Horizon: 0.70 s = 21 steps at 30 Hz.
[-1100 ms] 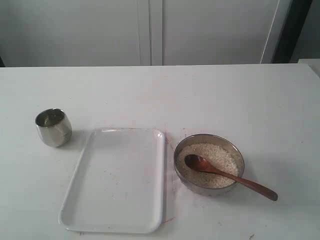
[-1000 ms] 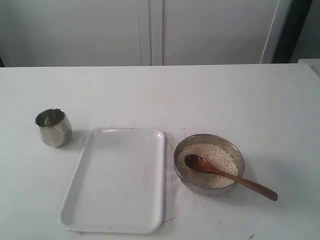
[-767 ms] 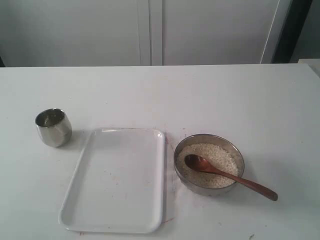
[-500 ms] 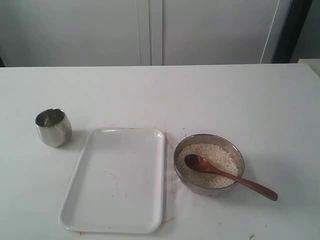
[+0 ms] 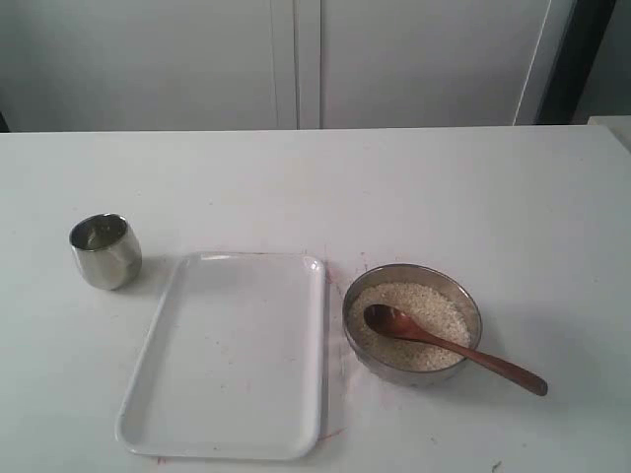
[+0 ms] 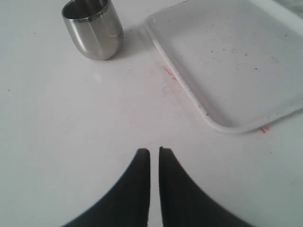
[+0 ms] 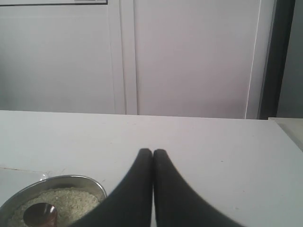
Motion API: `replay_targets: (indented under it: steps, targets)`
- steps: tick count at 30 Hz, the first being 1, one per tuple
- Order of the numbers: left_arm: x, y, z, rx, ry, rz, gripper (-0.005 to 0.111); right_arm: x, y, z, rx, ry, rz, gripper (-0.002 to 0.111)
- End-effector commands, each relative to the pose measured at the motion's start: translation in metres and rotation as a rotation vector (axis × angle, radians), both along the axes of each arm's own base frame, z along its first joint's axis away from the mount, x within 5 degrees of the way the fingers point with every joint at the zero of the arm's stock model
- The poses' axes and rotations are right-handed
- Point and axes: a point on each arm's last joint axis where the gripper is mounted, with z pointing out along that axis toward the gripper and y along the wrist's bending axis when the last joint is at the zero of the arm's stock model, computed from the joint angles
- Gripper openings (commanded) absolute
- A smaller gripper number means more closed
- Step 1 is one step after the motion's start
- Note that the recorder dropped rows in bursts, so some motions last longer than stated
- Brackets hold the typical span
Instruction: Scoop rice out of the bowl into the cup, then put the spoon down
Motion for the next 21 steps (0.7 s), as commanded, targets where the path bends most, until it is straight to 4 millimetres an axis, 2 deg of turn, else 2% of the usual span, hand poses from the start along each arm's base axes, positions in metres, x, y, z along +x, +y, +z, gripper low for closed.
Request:
replay_targets:
  steps: [1, 3, 5, 10, 15, 21]
  targets:
    - [0.000, 0.000, -0.002, -0.007, 0.005, 0.000, 0.014, 0.000, 0.000, -0.001, -0.009, 0.001, -0.003, 0.000]
    - [0.000, 0.000, -0.002, -0.007, 0.005, 0.000, 0.014, 0.000, 0.000, -0.001, 0.017, -0.007, -0.002, 0.000]
    - [0.000, 0.000, -0.002, -0.007, 0.005, 0.000, 0.014, 0.000, 0.000, 0.001, 0.130, -0.022, 0.003, 0.000]
    - [0.000, 0.000, -0.002, -0.007, 0.005, 0.000, 0.014, -0.001, 0.000, 0.006, 0.550, -0.071, 0.036, 0.000]
    - [0.000, 0.000, -0.002, -0.007, 0.005, 0.000, 0.014, -0.003, 0.000, 0.017, 0.689, -0.182, 0.085, 0.000]
    - [0.000, 0.000, -0.002, -0.007, 0.005, 0.000, 0.014, -0.005, -0.001, 0.027, 0.972, -0.271, 0.176, 0.000]
